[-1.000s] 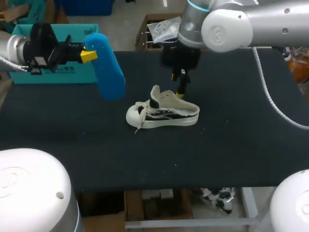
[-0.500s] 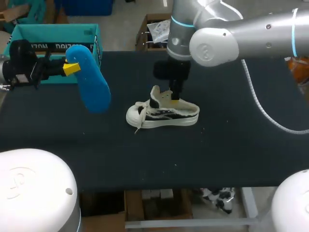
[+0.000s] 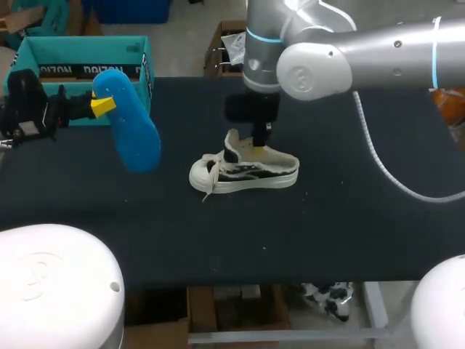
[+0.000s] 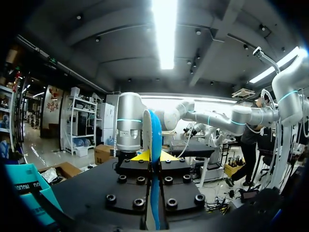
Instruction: Open the shoe tongue, take the insole out of the shoe, put the insole back into the shoe, and pack the shoe into the shoebox
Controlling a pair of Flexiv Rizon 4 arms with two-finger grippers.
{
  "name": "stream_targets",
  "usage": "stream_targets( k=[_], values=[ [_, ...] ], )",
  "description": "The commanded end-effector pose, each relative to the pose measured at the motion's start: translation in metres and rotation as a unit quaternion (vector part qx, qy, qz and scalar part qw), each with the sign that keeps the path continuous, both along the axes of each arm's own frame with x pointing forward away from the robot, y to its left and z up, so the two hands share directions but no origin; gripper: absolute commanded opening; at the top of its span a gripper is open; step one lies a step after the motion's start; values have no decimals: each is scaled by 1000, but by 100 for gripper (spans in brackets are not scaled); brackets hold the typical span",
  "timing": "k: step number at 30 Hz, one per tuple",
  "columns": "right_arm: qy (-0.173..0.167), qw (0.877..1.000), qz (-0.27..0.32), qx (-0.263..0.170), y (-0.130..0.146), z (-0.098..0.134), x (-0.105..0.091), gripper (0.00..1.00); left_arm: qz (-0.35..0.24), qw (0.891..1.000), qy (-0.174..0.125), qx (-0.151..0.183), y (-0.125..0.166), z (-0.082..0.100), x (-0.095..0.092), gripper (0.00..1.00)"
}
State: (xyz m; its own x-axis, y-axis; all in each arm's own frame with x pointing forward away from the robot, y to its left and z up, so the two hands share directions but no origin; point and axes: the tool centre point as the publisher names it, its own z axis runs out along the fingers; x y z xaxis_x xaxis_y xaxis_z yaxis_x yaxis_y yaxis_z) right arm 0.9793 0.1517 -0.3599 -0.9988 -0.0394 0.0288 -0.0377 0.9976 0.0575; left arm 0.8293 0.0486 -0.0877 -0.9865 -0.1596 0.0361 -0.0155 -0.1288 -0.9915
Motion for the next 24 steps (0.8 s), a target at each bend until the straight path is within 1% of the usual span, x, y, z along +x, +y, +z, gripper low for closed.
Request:
stream_targets(
  k=[1,6,8,9,11,15,18,19,20,24],
  values=[
    [-1,1000,-24,-4,1,7,-5,0,12,1000,0,0,-7,1,4,0],
    [-6,994,-104,5,-9,18,-14,0,-25,1000,-11,0,-21,5,15,0],
    [-8,989,-146,12,-13,23,-20,0,-46,999,-19,-1,-29,6,19,0],
    [-7,986,-166,18,-15,25,-22,0,-61,998,-25,-1,-33,7,26,0],
    [-5,981,-195,24,-17,27,-26,0,-78,996,-30,-2,-40,8,32,0],
    [-4,961,-272,51,-19,32,-34,0,-121,992,-47,-2,-55,13,47,0],
    [-3,944,-322,73,-19,34,-39,0,-147,987,-59,-2,-63,18,59,0],
    [-3,940,-332,80,-19,34,-40,0,-154,986,-62,-2,-64,19,62,0],
    [-1,931,-354,90,-18,35,-42,0,-165,984,-68,-1,-67,22,67,0],
    [-6,905,-409,118,-14,39,-45,0,-197,977,-79,0,-76,29,83,0]
  ],
)
